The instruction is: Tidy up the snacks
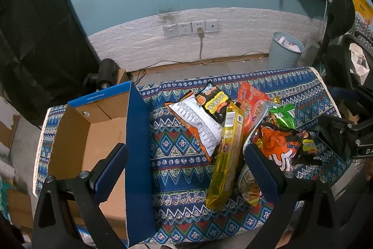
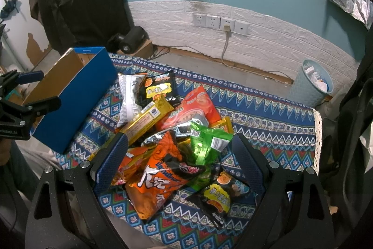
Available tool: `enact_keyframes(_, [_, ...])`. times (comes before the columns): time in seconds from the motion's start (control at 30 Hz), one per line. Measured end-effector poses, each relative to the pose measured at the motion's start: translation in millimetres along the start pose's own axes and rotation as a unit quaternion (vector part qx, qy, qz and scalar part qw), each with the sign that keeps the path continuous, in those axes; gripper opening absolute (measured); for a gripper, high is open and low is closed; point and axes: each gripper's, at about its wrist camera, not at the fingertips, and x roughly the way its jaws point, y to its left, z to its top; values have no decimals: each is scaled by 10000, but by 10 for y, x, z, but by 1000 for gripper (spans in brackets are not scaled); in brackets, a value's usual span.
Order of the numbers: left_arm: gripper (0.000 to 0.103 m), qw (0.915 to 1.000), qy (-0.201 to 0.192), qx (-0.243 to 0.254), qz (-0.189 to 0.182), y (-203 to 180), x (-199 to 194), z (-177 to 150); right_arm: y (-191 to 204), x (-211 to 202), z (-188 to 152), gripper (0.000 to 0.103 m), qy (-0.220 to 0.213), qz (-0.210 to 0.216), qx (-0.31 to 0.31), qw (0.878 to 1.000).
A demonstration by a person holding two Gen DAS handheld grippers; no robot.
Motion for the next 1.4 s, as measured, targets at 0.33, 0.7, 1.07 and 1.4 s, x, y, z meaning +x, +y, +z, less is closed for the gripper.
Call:
enact_keyframes(0.33, [101, 10000, 58, -33, -29, 21, 30, 6, 11, 8, -4, 89, 50, 14, -1, 10000])
enact_keyframes(0.7, [101, 9999, 96, 17, -31, -12, 58, 34, 30, 31, 10, 89, 71, 12, -18, 10000])
enact_keyframes(1.07, [101, 9999, 100, 57, -31, -40, 83, 21, 29, 30, 6, 89, 82, 10, -25, 10000])
enact_keyframes(1.4, [101, 9999, 108, 66, -50, -45, 72, 12, 24, 30, 0, 89, 91, 6, -24, 10000])
